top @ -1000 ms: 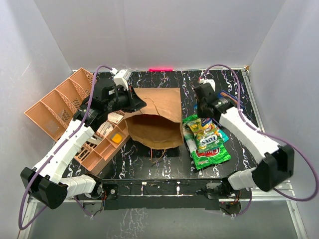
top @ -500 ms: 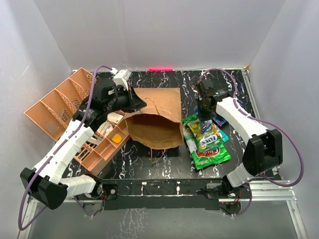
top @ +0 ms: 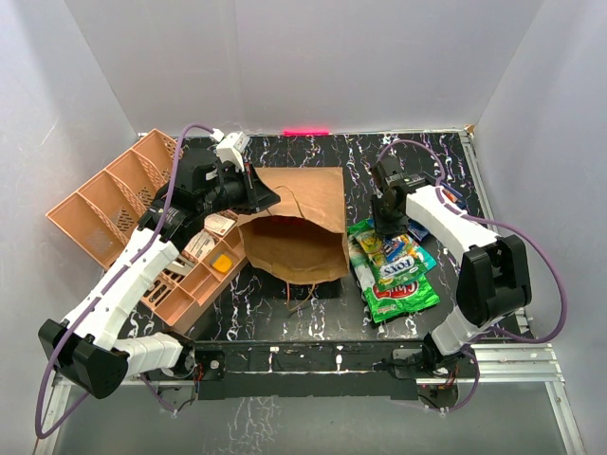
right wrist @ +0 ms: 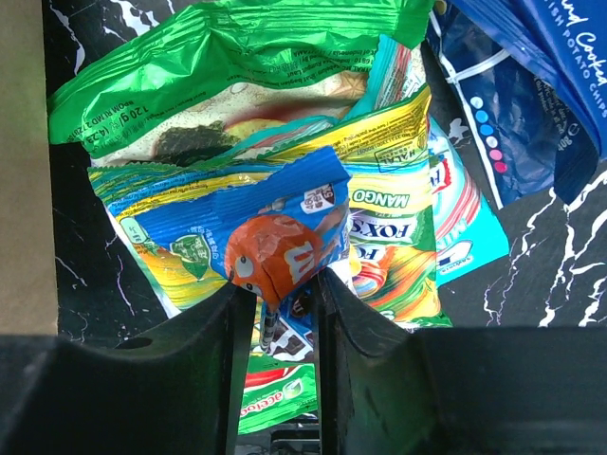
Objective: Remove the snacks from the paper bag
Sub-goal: Place the snack at the center of the board.
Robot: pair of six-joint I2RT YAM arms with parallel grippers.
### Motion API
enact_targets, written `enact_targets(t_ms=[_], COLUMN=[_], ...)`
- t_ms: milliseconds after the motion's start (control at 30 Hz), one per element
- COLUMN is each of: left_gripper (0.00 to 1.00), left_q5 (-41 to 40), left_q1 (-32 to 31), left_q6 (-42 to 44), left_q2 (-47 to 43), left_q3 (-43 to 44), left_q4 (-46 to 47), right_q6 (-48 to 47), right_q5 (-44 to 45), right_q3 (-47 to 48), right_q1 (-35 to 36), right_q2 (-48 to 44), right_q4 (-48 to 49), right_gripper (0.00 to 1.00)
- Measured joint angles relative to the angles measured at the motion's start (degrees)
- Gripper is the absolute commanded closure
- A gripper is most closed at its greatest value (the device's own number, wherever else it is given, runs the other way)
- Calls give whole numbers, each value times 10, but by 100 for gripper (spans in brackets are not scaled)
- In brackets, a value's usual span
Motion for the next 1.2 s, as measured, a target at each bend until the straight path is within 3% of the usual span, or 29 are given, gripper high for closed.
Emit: enact_targets(t_ms=[333,600,967,1200], left_gripper=[100,100,100,100], left_q5=[1,1,1,1], left_q1=[0,0,0,0], left_q6=[0,0,0,0], left_q2=[0,0,0,0], left_q3=[0,0,0,0], left_q4=[2,2,2,2], right_q6=[0,2,0,-13], right_q5=[-23,-29,-37,-42], right_q3=[-18,-21,-21,-23], right_q1=[0,0,0,0], right_q2=[5,-4,-82,-97], right_q4=[26,22,7,8], right_gripper=[61,40,32,19])
